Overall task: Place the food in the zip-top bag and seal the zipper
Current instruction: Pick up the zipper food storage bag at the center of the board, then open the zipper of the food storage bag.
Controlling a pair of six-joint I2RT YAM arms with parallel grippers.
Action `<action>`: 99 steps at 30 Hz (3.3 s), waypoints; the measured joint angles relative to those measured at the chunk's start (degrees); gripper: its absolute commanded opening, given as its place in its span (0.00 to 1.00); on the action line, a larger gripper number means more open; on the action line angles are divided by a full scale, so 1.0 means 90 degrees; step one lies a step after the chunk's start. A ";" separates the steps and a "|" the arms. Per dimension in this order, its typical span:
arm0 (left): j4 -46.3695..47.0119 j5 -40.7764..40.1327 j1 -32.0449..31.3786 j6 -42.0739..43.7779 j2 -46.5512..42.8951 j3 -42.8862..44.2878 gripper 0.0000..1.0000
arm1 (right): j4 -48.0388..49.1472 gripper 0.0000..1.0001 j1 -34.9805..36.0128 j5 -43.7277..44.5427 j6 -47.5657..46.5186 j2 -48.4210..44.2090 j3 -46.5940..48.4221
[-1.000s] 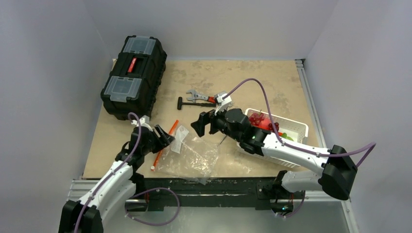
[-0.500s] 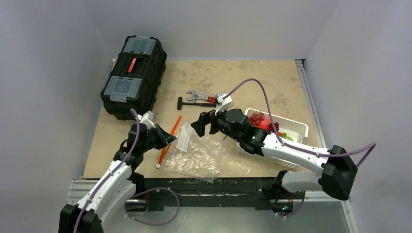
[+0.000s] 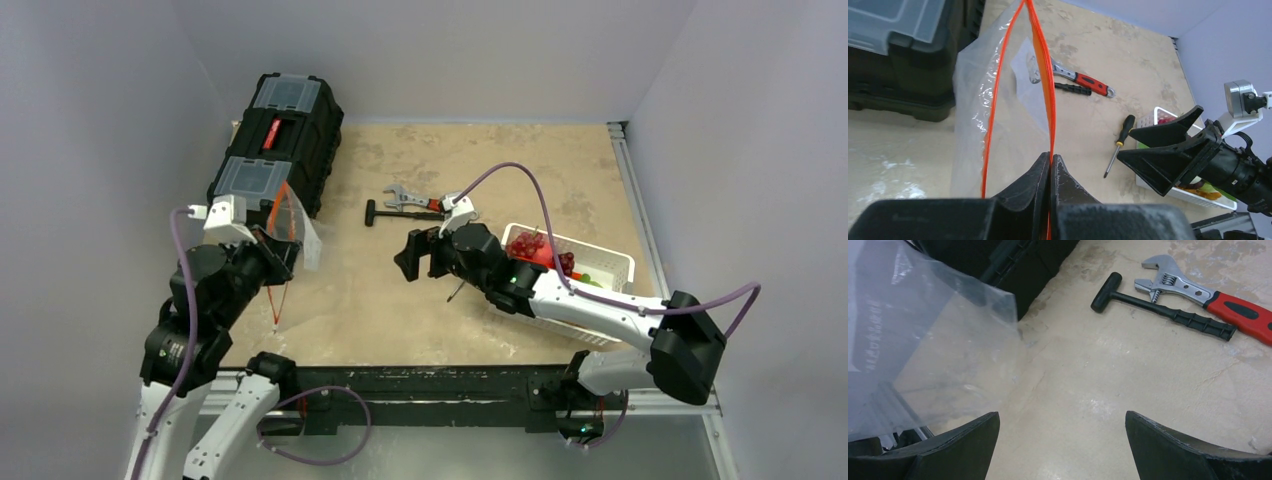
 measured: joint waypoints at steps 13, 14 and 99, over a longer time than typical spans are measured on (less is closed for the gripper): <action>-0.0287 -0.0748 -0.2640 -0.0233 0.2407 -0.0231 0.00 | -0.0311 0.99 0.0000 0.0282 0.1549 0.0345 0.0289; -0.0163 -0.0755 -0.2868 -0.0301 0.2722 -0.0306 0.00 | -0.0379 0.99 0.0000 0.0306 0.1659 0.0340 0.0289; -0.0340 -0.0474 -0.3687 0.0517 0.2973 0.1173 0.47 | 0.0755 0.00 -0.0036 -0.1161 0.3716 0.0607 -0.0236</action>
